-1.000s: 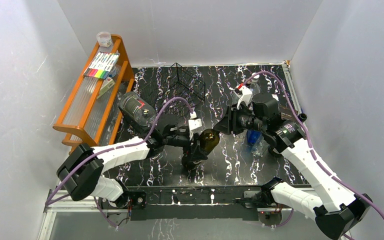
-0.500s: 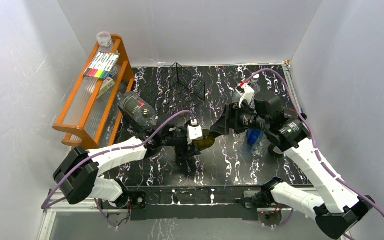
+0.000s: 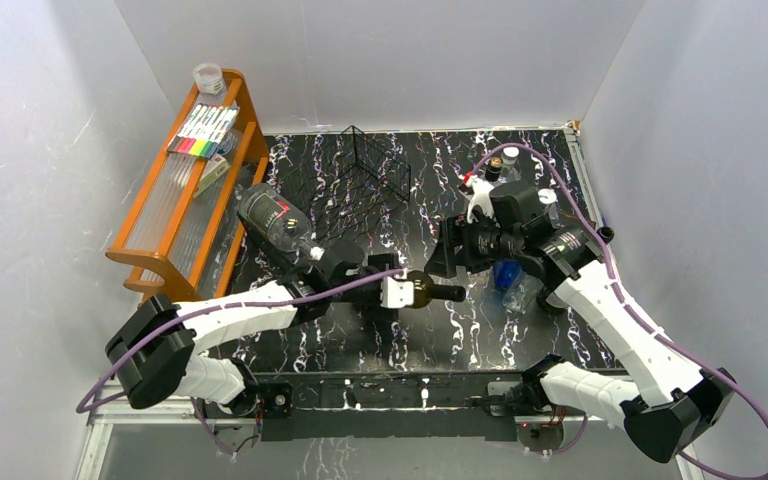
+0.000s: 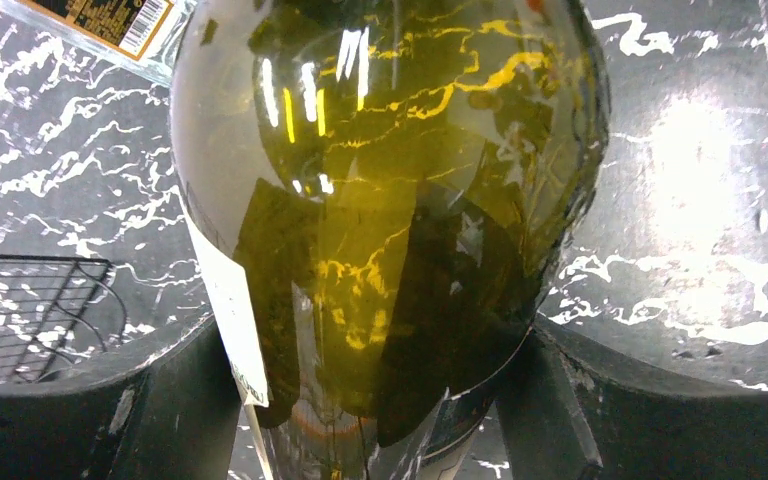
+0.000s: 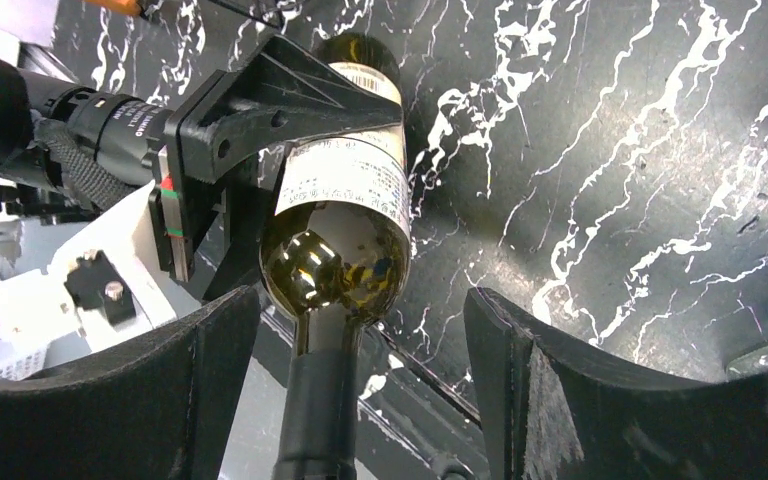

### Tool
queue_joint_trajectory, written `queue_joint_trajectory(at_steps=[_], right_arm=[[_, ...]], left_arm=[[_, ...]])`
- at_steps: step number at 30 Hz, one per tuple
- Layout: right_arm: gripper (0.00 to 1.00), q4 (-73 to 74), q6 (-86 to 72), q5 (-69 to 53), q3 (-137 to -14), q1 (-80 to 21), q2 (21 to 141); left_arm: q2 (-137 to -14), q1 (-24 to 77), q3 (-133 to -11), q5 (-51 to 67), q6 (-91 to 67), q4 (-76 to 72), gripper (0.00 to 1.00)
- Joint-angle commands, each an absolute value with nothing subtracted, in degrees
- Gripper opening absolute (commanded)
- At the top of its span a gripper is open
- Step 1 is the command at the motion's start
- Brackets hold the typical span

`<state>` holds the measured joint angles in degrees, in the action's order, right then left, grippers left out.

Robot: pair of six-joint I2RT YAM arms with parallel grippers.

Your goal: Put the wine bottle on the wine rack

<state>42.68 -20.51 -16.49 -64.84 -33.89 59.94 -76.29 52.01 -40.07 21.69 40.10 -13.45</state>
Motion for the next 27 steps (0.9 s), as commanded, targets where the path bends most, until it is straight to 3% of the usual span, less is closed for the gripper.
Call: queue_joint_trajectory(at_steps=[1,3,6,18,27], right_arm=[[0.85,43.60,-17.71,-18.56,-65.82,-34.10,60.79],[0.85,43.93,-17.86,-18.40,-64.34,-34.10,60.90],[0.86,43.35,-18.22,-20.12,-61.48,-34.10,59.86],[0.85,43.70,-19.99,-25.60,-55.46,-34.27,56.90],[0.77,44.09,-18.30,-25.85,-55.86,-36.53,61.45]], left_arm=[[-73.19,54.07,-40.89,17.46,50.34,-16.97,0.27],[-73.18,54.21,-40.78,16.71,51.19,-17.00,0.21],[-73.13,54.22,-40.24,16.26,51.83,-17.18,0.20],[-73.60,54.31,-39.54,15.82,53.89,-16.88,0.21],[-75.99,55.04,-43.01,13.43,61.12,-13.58,0.22]])
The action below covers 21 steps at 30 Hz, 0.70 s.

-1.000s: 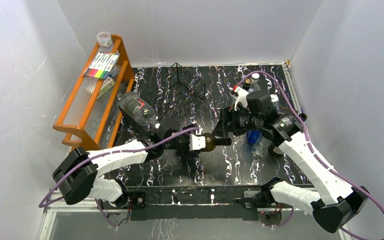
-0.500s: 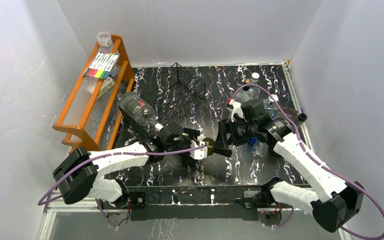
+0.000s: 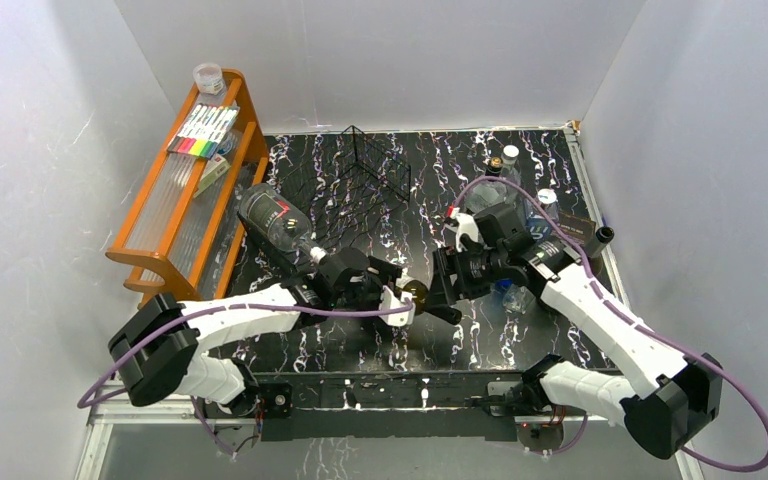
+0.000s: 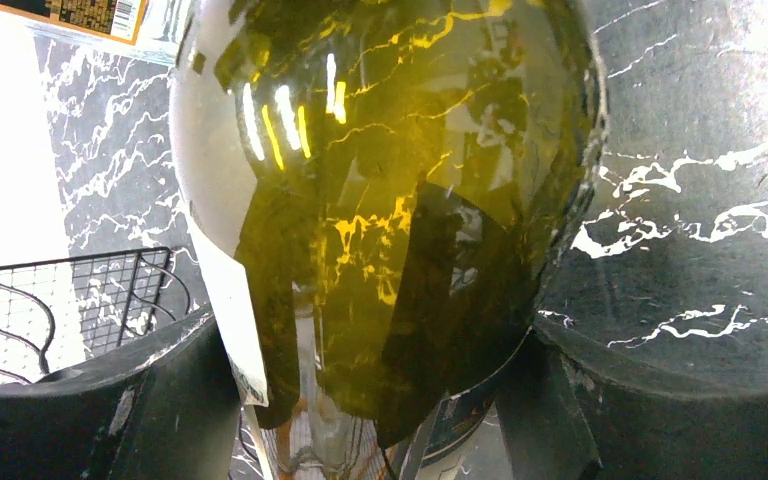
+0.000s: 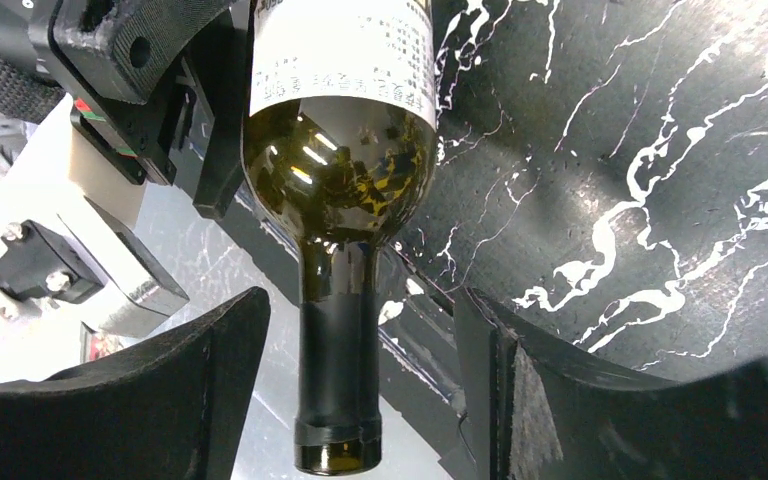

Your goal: Put the wine bottle on the wine rack

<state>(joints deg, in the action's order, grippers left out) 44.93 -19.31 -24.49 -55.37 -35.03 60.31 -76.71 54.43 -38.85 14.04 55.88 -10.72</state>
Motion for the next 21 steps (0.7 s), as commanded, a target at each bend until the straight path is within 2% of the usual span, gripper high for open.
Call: queue_joint_trajectory(at_steps=[1,7,21], right_arm=[[0.76,43.95,-18.28,-25.70,-55.71,-37.09,61.78],[0.71,42.43,-18.62,-24.38,-54.19,-39.82,63.32],[0.70,39.92,-18.02,-20.44,-54.90,-42.97,71.21]], left_arm=[[-76.14,55.04,-43.19,13.42,61.41,-13.69,0.22],[-76.55,55.15,-43.96,14.37,60.94,-14.35,0.22],[-76.05,55.31,-44.01,13.92,61.87,-13.97,0.24]])
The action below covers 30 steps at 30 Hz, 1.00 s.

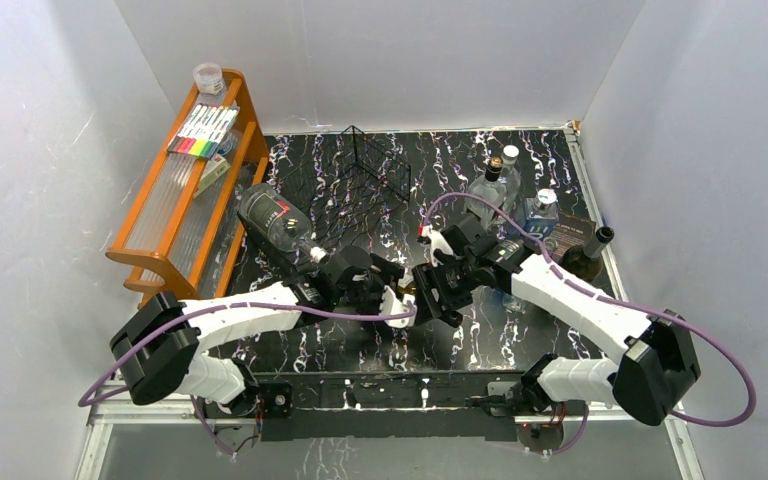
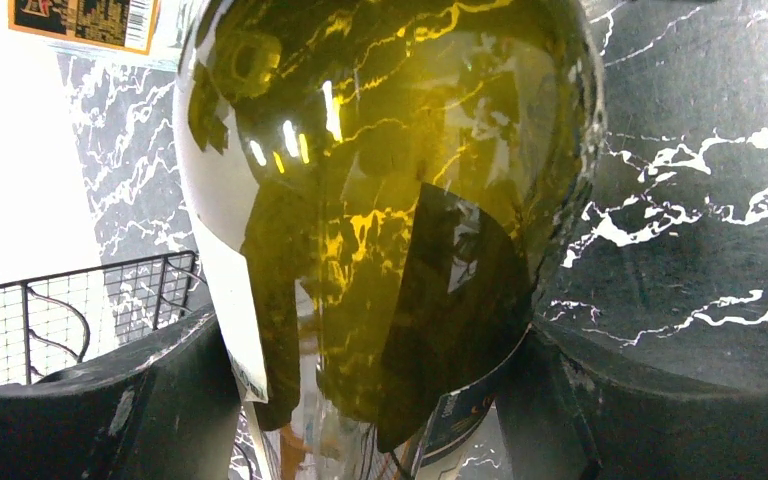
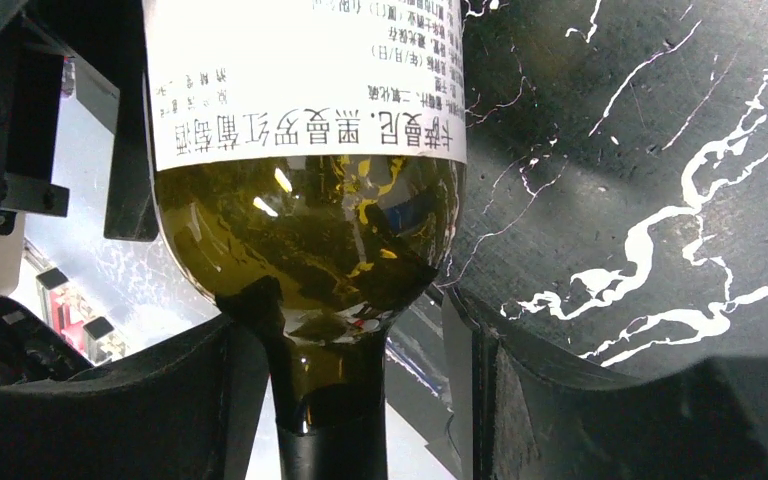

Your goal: Put the wine bottle on the wine rack

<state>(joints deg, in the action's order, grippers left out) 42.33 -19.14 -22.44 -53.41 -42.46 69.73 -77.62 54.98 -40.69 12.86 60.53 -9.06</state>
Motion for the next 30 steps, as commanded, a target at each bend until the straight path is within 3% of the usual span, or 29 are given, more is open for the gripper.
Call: queue_joint_trajectory(at_steps=[1,5,9,16,23,24,25,30], right_arm=[[0.69,39.65,-17.97,-20.27,-55.08,-43.04,71.70],[0.63,38.09,-17.96,-19.47,-54.93,-43.69,72.76],[0.50,37.05,-17.81,-17.98,-54.14,-44.06,72.75],[0.00,37.17,-17.75,-16.10,-52.97,-44.19,71.87],[0.00,36.77,-18.00,-14.16,-51.52,-44.21,67.12],[0.00,36.57,-18.00,-14.11,-51.35,-44.15,66.24],[0.00,36.38,-17.96,-14.07,-51.12,-44.17,65.40],[0.00,36.34,-18.29,-13.07,-50.17,-44.19,61.74]], left_arm=[[-76.04,55.29,-44.07,13.83,61.74,-13.93,0.23],[-76.66,55.33,-45.35,13.43,59.78,-12.21,0.24],[-76.82,55.31,-45.65,12.74,56.64,-12.77,0.26],[-76.84,55.20,-45.74,14.02,51.15,-12.88,0.35],[-76.49,55.11,-46.20,14.37,44.06,-8.00,0.70],[-76.54,55.16,-46.26,13.87,43.28,-7.13,0.77],[-76.47,55.14,-46.03,13.74,42.83,-6.58,0.95],[-74.55,55.03,-44.20,12.30,40.48,-7.17,0.98]])
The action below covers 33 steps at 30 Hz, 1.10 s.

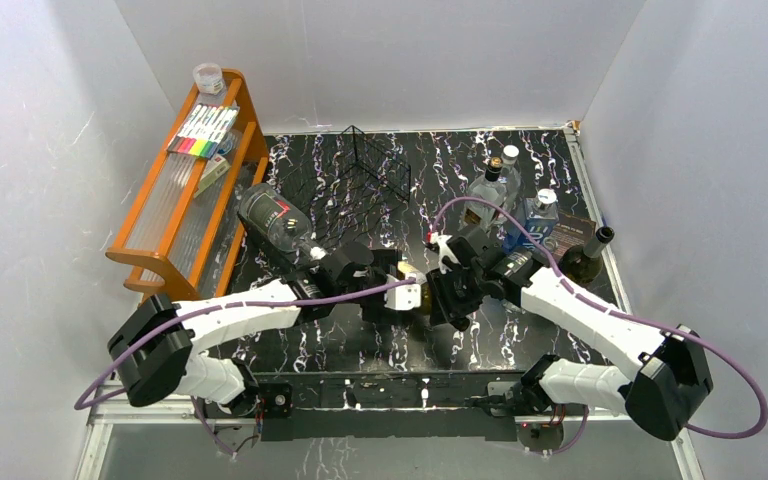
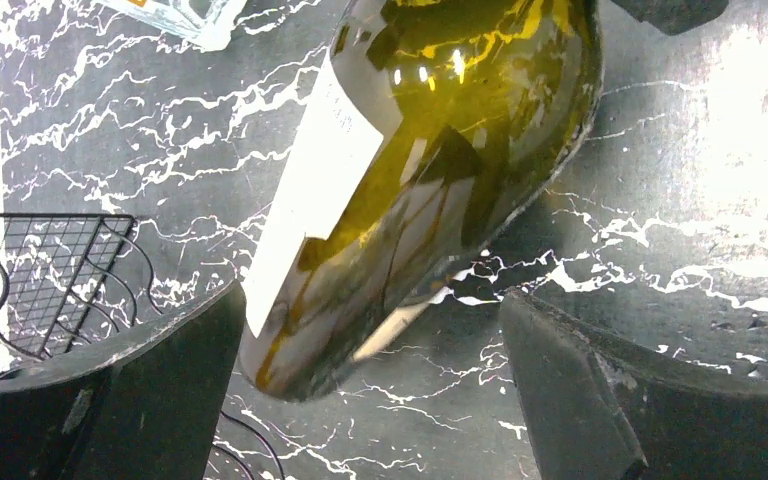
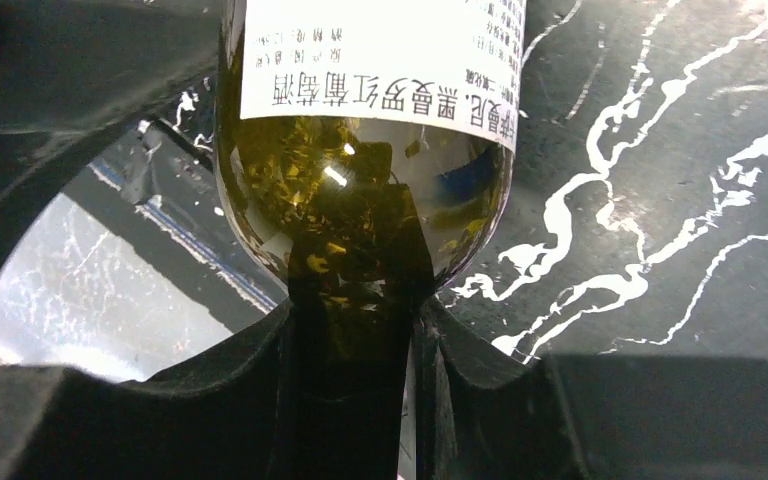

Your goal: Put the wine bottle on the wine rack

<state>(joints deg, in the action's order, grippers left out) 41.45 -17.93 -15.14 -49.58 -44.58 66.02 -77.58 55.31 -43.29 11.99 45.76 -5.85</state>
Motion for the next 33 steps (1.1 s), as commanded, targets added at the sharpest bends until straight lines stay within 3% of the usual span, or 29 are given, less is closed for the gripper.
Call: queue_joint_trajectory(at_steps=[1,5,7,9,12,20,33], right_arm=[[0.00,36.50,-18.39,-12.74,-50.10,-44.15,61.04],[0.00,36.83,-18.86,-12.53,-49.29,-44.15,57.08],[0.00,34.01,-20.31,-12.95,-48.48,-44.14,56.51],[0.00,30.67,-21.08,-15.16,-47.47,-44.28,56.57],[0.00,24.36,-22.96,-16.29,-46.22,-44.37,58.46],[0.00,13.79,-28.08,-17.63,-44.69,-48.32,61.55],[0.00,5.97,-30.35,-15.38,-45.32,-53.61,69.43]], left_arm=[[-73.75,55.02,-43.98,12.03,40.06,-7.28,0.98],[-64.62,54.93,-42.98,8.60,34.41,-6.65,0.98],[-57.90,54.85,-46.47,-2.62,23.63,-9.70,0.98],[-56.94,54.87,-52.37,-8.40,15.91,-6.83,0.98],[-61.16,54.81,-69.15,-20.60,1.24,9.29,0.98],[-54.27,54.89,-72.56,-21.36,-3.19,9.01,0.98],[-53.82,54.82,-75.84,-18.92,-4.14,12.85,0.98]])
